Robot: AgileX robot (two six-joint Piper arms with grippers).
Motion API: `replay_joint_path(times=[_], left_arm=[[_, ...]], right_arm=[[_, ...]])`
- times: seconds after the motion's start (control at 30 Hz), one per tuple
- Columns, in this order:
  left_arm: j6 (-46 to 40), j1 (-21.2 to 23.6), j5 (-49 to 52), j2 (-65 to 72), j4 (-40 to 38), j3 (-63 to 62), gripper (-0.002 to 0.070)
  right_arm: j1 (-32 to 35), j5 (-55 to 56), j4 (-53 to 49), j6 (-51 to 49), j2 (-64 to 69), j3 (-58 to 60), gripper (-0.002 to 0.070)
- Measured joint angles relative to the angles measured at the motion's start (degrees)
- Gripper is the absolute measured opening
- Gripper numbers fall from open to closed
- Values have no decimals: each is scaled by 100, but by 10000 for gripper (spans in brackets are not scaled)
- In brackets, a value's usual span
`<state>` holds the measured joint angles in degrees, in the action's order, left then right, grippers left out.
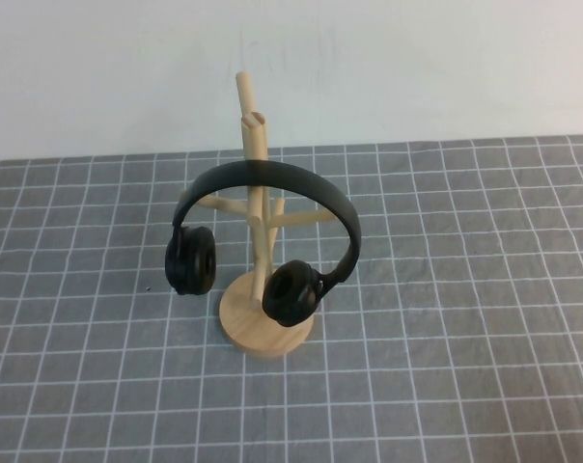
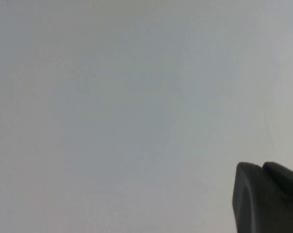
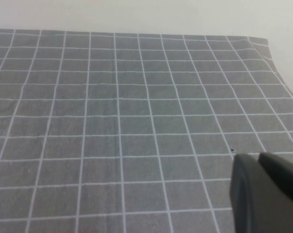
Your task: Take out the headphones from the headphone stand
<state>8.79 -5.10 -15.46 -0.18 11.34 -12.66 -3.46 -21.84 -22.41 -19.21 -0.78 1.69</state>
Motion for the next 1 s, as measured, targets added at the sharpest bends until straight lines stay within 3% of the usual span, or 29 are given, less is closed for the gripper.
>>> replay_joint_path(times=[0.3, 0.47, 0.57, 0.7, 0.83, 0.9, 1.0], left_arm=[[298, 0, 3251, 2335, -200, -2568, -6], [311, 0, 3581, 3840, -967, -2804, -6], [-292, -49, 3809, 4622, -1755, -2971, -6], [-1615, -463, 3962, 5502, -2694, -3362, -6], [-2408, -1162, 3962, 6247, -2979, -3875, 1], [-2691, -1486, 3962, 6488, -2999, -4063, 44], [-3160, -1903, 3950, 6720, -3002, -4193, 184]], right_arm=[[0, 0, 0, 0, 0, 0, -8], [0, 0, 0, 0, 0, 0, -8], [0, 0, 0, 0, 0, 0, -8], [0, 0, 0, 0, 0, 0, -8], [0, 0, 0, -10, 0, 0, -8], [0, 0, 0, -10, 0, 0, -8], [0, 0, 0, -10, 0, 0, -8]])
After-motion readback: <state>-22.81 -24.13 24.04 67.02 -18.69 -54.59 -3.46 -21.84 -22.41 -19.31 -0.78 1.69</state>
